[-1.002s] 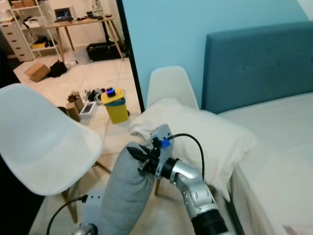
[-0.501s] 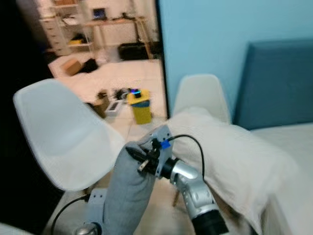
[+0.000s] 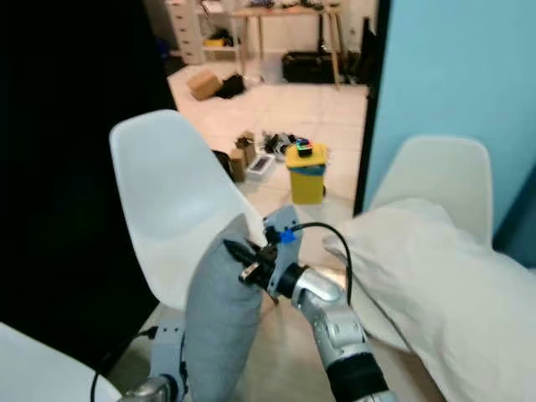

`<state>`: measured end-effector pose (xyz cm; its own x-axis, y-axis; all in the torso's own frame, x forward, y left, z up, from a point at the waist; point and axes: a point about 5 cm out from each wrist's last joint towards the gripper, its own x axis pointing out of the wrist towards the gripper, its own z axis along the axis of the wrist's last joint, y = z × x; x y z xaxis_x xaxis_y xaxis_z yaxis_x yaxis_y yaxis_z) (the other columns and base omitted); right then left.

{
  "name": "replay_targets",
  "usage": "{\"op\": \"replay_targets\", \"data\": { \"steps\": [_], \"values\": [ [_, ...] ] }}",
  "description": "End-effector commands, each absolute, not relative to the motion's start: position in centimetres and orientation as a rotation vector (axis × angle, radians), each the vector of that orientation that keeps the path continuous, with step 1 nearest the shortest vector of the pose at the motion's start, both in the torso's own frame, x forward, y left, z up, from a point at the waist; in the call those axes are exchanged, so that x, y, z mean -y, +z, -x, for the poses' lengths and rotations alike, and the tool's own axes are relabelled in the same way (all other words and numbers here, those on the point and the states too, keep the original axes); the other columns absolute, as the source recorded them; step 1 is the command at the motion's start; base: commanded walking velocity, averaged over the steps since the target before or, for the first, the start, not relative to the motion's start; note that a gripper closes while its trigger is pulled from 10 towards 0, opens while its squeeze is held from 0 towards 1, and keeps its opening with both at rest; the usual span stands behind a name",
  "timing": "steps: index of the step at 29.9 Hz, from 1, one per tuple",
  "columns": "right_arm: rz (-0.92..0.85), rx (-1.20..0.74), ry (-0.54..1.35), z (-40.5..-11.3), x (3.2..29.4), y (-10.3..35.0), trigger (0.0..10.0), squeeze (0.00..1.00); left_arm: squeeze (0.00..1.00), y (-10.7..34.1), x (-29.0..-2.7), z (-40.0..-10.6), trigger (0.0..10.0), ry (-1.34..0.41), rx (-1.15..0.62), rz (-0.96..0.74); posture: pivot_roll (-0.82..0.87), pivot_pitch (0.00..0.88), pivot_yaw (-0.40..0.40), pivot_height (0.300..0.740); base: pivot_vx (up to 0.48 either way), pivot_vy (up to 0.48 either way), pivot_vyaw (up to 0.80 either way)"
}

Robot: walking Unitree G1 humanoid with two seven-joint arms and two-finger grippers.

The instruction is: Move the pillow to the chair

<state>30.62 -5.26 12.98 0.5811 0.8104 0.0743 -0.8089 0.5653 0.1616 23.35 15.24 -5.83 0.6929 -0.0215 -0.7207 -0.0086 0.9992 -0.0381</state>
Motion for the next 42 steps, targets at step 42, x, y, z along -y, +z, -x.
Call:
{"op": "replay_targets", "data": {
  "steps": [42],
  "values": [
    [-0.233,0.071,1.011,-30.3,4.2,14.4,10.0,0.00,0.00,-3.6,-14.7,-26.3,10.0,-0.037,-0.668,0.052,0.00,0.000,0.081,0.740,0.295,0.000,0.13]
  ]
}}
